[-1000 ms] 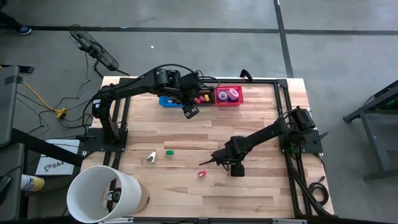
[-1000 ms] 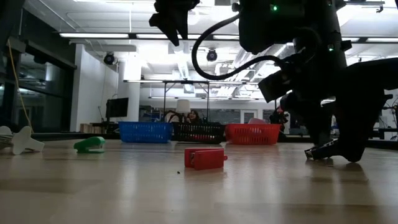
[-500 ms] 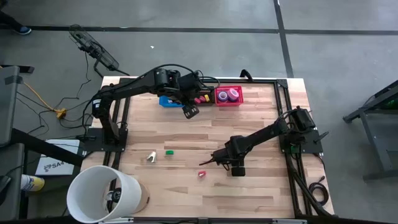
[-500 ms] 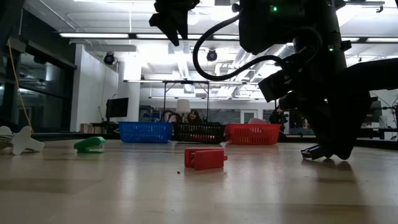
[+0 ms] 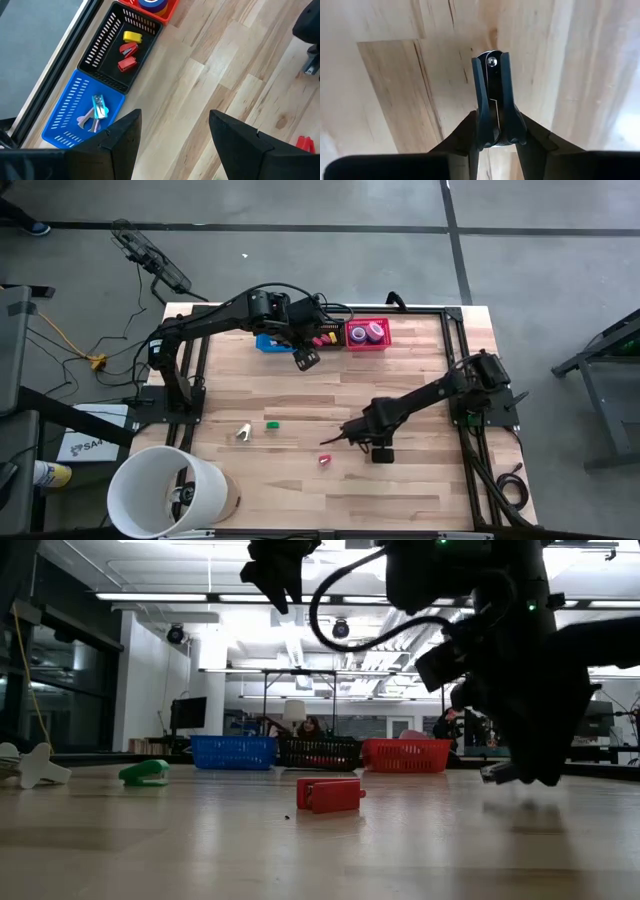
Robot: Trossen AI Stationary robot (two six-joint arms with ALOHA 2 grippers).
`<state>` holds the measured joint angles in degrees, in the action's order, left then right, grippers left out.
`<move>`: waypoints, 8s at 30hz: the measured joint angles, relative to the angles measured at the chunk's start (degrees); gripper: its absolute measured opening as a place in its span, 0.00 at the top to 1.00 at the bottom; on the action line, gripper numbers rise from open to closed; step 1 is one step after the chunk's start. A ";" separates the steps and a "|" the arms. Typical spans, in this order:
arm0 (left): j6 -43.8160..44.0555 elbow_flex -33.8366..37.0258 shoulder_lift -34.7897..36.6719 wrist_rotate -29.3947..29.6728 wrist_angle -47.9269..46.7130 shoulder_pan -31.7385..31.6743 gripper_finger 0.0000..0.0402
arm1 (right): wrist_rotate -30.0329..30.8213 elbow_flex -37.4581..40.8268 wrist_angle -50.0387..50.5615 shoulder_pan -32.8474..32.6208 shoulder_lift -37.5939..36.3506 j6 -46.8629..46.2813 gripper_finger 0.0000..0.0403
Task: Pick and place Stapler, Stapler remover, tape
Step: Put the black staple remover into the blue bin, then put the gray staple remover into the blue bin
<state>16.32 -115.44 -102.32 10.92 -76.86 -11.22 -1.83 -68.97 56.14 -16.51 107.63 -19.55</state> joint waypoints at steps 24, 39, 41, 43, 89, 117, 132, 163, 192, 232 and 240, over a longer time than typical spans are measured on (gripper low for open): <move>-4.17 0.00 0.00 -1.99 8.56 0.00 0.43 | 10.93 -0.02 -3.18 12.43 -27.79 8.78 0.78; -19.35 0.00 0.00 -10.56 26.44 0.00 0.43 | 9.54 -0.02 -9.75 22.97 -36.76 18.61 0.78; -20.53 0.00 0.00 -12.07 28.75 0.00 0.43 | 8.76 -0.02 -10.88 24.13 -37.14 20.15 0.78; -21.46 0.00 0.00 -13.73 30.71 0.00 0.43 | 7.84 -0.02 -12.33 25.24 -37.35 21.92 0.78; -22.08 0.04 -2.84 -10.63 36.08 0.00 0.43 | -8.43 -0.02 -28.72 34.91 -37.22 33.66 0.78; -22.32 0.00 -2.84 -11.67 35.17 0.02 0.80 | -8.63 -0.02 -28.05 34.95 -37.19 34.42 0.78; -21.63 -0.03 -2.84 -11.75 34.88 0.00 0.80 | -6.48 -0.02 -27.58 34.86 -37.19 35.01 0.60; 9.89 17.49 -2.73 7.69 22.71 -12.49 0.80 | 9.82 -0.02 -15.87 42.02 -37.98 37.64 0.52; 35.45 39.10 -2.84 11.82 28.94 -18.51 0.77 | 7.50 0.00 -15.39 43.54 -37.99 36.30 0.54; 26.25 28.79 -2.71 11.57 11.08 -14.43 0.38 | 7.22 0.50 -12.69 43.52 -38.00 34.36 0.55; 23.76 28.74 -1.08 8.12 6.32 -10.24 0.38 | 7.20 0.50 -12.40 43.54 -38.00 34.39 0.55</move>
<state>40.08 -86.70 -103.40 19.04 -70.54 -21.46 5.37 -68.47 43.74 27.03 69.63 14.84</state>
